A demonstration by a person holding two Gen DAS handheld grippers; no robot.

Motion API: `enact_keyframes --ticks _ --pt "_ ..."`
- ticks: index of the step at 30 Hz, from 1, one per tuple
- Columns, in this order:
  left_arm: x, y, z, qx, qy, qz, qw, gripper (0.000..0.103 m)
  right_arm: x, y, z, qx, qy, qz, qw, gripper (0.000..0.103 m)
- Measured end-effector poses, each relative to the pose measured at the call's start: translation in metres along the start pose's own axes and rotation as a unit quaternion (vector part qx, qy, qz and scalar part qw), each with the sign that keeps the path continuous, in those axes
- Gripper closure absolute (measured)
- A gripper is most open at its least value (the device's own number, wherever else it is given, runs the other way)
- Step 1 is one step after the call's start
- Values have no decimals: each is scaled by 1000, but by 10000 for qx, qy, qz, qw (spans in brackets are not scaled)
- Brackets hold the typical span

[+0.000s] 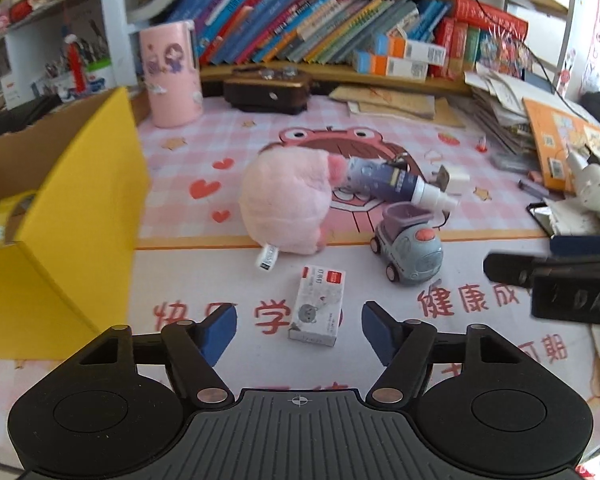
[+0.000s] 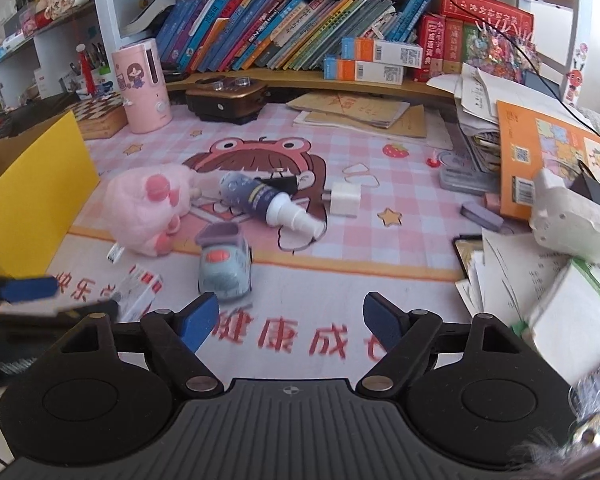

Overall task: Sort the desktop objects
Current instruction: 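Reach the left gripper to the white medicine box and grasp it, then grasp the grey toy car with the right gripper while the left gripper holds the medicine box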

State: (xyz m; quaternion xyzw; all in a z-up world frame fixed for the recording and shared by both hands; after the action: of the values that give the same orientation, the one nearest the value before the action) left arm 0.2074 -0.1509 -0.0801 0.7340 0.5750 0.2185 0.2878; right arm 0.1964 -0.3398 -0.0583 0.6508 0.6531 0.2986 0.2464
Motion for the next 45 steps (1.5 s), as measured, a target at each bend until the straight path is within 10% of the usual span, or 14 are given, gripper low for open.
enact_keyframes --ticks 12,31,45 --pt "-5 1 32 127 72 125 9998 75 7 24 27 21 462 -265 9986 24" --pt "25 -5 -37 -56 163 -801 9966 76 38 24 77 619 849 -662 9923 25" --pt "31 -8 -70 -341 232 -937 9947 76 39 23 88 592 584 -822 9931 64"
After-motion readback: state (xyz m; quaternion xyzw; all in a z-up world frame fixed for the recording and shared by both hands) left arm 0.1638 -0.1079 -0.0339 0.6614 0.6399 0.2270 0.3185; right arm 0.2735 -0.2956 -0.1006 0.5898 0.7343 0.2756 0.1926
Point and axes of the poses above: each gripper's, at about its wrist camera, not at the fingertips, and z roughly the way its jaws point, x to its left, y to its top, the point moved 1 cm from there along z, roughly the way its jaws point
